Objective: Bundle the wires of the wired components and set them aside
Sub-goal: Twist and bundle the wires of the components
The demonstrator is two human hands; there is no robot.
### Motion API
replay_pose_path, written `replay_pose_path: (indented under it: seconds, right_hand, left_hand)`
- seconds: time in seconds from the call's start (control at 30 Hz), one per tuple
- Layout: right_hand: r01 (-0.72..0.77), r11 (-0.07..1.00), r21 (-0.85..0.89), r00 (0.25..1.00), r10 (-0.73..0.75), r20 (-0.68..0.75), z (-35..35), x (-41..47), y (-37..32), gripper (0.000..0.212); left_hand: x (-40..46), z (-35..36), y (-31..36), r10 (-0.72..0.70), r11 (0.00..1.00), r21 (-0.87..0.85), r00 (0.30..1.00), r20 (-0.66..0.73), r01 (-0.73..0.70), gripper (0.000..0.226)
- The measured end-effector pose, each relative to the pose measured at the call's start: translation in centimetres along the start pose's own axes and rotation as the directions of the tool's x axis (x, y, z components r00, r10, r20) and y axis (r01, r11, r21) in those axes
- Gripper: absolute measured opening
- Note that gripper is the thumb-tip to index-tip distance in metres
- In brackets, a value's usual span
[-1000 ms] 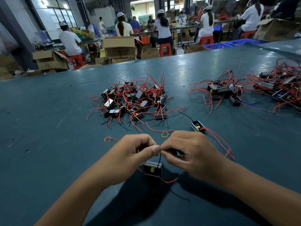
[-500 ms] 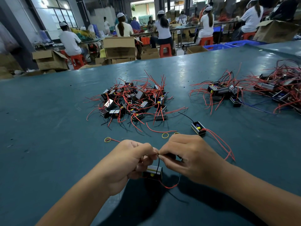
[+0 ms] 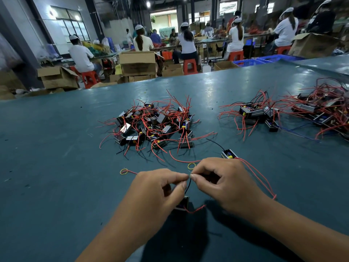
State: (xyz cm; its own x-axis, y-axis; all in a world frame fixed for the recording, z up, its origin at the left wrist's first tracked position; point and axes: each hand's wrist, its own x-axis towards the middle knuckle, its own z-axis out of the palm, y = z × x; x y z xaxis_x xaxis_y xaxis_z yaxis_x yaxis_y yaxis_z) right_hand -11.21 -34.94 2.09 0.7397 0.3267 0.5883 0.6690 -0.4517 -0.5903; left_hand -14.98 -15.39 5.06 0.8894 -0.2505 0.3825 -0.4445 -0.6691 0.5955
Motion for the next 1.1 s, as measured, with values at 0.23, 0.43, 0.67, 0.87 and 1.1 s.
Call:
replay_pose_path:
  seconds: [0.23, 0.43, 0.67, 0.87, 1.1]
  right_hand:
    - [-0.034, 0.999, 0.027, 0.999, 0.035, -0.005, -0.19, -0.01, -0.09, 0.014]
    - [-0.016, 0.999, 0.027, 1.000, 0.016, -0.008, -0.42, -0.02, -0.43, 0.009]
    - [-0.002, 1.000, 0.020, 0.999, 0.003, -0.032, -0.46, -0.15, -0.37, 0.008]
    - [-0.009, 0.999, 0.036, 0.999, 0.011, -0.038, -0.42, -0.10, -0.26, 0.007]
    - [0.040, 0.999, 0.013, 0.999, -0.040, -0.002, -0.44, -0.29, -0.61, 0.009]
  left_hand:
    - [0.33, -0.19, -0.22, 0.046, 0.999, -0.023, 0.999, 0.000, -0.046, 0.026]
    - [0.43, 0.23, -0.54, -0.022, 0.983, -0.182, 0.995, 0.094, 0.039, 0.033]
    - [0.66, 0.37, -0.76, -0.156, 0.848, -0.474, 0.967, 0.203, 0.237, 0.036]
    - [0.75, 0.22, -0.62, -0.155, 0.888, -0.411, 0.975, 0.158, 0.207, 0.031]
    - [0.73, 0.09, -0.98, 0.041, 0.986, -0.160, 0.999, -0.033, -0.046, 0.007]
